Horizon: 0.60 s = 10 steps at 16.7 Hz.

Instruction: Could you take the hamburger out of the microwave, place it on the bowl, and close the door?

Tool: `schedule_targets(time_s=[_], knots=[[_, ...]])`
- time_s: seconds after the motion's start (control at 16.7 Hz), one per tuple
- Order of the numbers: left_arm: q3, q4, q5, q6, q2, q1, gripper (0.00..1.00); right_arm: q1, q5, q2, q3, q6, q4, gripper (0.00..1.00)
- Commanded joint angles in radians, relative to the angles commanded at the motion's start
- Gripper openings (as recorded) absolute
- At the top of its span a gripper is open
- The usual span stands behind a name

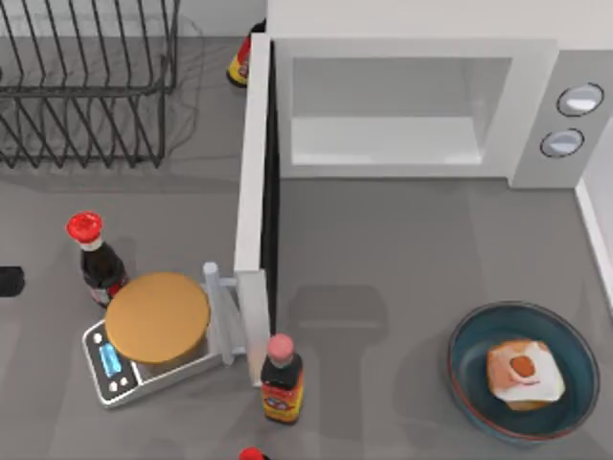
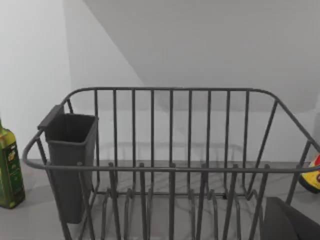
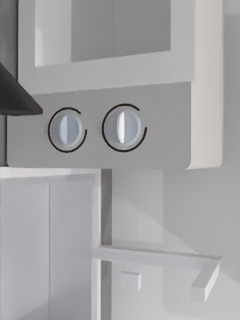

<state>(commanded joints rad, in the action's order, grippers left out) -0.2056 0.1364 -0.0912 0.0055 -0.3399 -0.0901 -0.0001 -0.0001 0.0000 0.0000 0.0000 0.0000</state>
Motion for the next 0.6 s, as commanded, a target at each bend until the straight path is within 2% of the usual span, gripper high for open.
schedule_targets(time_s=[0.36,0.6], knots=[[-0.079,-0.112,-0.256,0.0,0.034,-0.256,0.0,0.0,0.0,0.0,0.0,0.0,0.0,1.0],[-0.088,-0.135,-0.291,0.0,0.048,-0.291,0.0,0.0,0.0,0.0,0.0,0.0,0.0,1.0]])
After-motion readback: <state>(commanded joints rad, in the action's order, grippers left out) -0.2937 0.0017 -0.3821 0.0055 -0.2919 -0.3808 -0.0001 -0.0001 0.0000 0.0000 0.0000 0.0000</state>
